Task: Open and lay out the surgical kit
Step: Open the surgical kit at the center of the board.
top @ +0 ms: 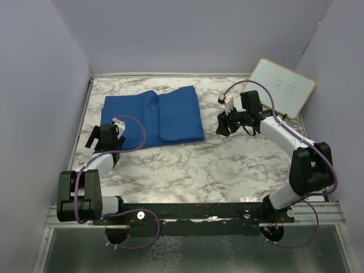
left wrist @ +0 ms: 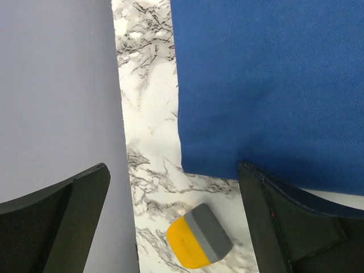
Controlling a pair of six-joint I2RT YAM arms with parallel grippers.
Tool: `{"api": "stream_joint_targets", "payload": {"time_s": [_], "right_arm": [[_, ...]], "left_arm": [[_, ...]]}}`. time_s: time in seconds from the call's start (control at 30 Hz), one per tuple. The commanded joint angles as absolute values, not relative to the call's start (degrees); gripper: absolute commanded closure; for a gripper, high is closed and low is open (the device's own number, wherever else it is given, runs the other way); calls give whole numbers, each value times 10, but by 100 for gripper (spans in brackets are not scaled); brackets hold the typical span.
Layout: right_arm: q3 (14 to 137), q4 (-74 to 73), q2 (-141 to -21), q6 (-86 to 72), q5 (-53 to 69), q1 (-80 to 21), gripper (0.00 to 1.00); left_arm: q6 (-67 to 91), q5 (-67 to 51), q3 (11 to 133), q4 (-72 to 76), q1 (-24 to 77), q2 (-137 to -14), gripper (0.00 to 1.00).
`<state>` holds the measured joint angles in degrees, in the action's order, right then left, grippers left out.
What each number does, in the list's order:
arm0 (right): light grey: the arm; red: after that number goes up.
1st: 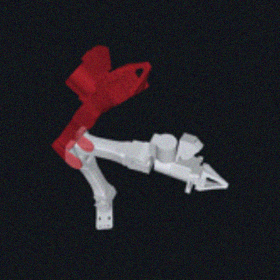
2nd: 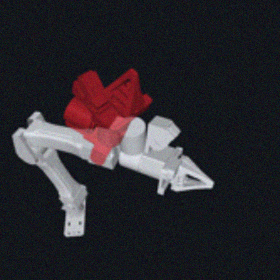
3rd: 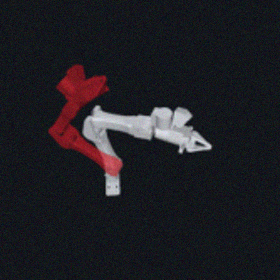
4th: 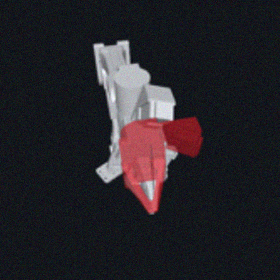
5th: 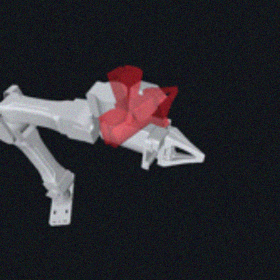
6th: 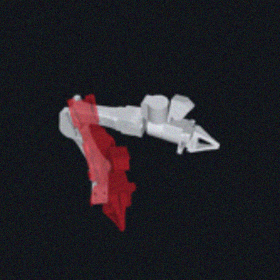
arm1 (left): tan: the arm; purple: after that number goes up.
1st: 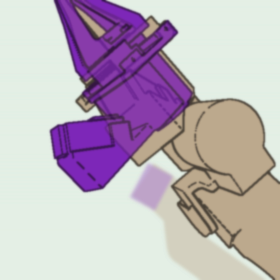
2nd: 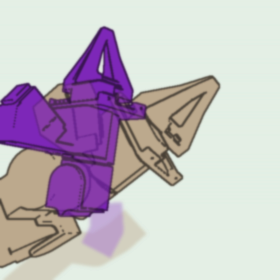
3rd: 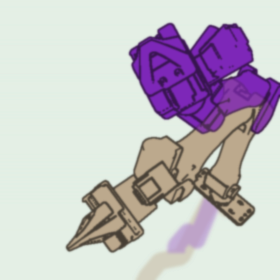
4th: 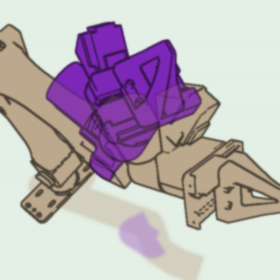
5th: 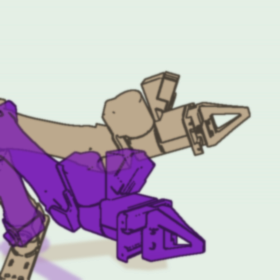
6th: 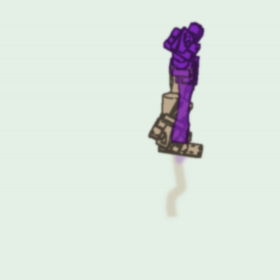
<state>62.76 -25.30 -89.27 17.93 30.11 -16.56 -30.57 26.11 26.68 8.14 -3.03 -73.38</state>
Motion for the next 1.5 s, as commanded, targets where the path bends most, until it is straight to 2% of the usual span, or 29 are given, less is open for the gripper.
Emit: {"api": "stream_joint_targets", "payload": {"time_s": [0.0,0.33,0.57,0.73,0.93,1.23,1.47], "right_arm": [[655,-249,-897,194,345,-176,49],[749,-225,-954,215,341,-279,40],[838,-217,-1042,235,274,-388,30],[893,-216,-1112,255,221,-447,28],[938,-203,-1182,278,169,-487,28],[969,-191,-1249,303,98,-518,29],[967,-170,-1264,296,23,-522,42]], "left_arm": [[-295,264,302,115,-32,-764,1],[-247,150,395,76,-32,-783,1],[-196,87,443,57,-35,-832,1],[-151,38,481,34,-58,-872,1],[-113,-41,527,-19,-98,-919,3],[-107,-65,524,-28,-107,-917,5],[-106,-81,513,-28,-107,-907,7]]}}
